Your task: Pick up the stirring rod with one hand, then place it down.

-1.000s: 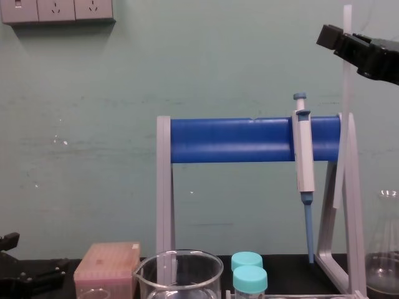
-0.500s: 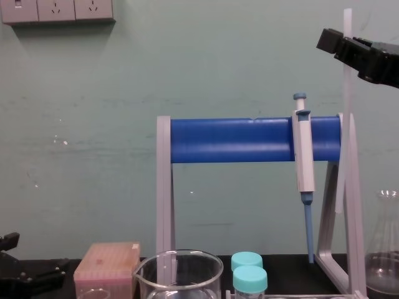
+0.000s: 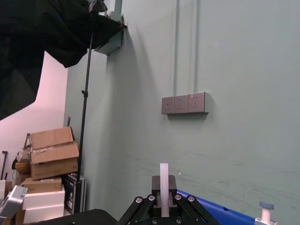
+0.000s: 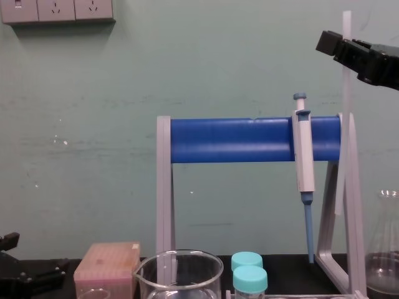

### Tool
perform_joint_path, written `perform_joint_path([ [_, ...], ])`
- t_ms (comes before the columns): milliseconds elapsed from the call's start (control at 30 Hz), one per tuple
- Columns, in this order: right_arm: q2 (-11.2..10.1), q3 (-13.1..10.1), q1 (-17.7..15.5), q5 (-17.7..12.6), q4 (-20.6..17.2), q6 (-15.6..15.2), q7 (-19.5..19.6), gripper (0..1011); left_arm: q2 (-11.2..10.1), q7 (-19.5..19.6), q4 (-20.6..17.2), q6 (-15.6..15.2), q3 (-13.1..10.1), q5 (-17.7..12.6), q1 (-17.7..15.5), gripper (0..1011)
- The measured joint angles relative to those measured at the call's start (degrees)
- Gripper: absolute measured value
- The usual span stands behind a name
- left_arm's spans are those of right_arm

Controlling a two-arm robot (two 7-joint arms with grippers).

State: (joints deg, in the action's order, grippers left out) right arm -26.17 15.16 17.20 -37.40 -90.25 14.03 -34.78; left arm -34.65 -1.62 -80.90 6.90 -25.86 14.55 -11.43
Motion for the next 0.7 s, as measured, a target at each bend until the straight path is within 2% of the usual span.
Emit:
perform_joint_path([
  [700,0.2,0.4,-0.1,0.1,-0.1,-0.3,0.3,69,0.0,0.0,0.0,0.0,0.0,0.0,0.0,1000],
])
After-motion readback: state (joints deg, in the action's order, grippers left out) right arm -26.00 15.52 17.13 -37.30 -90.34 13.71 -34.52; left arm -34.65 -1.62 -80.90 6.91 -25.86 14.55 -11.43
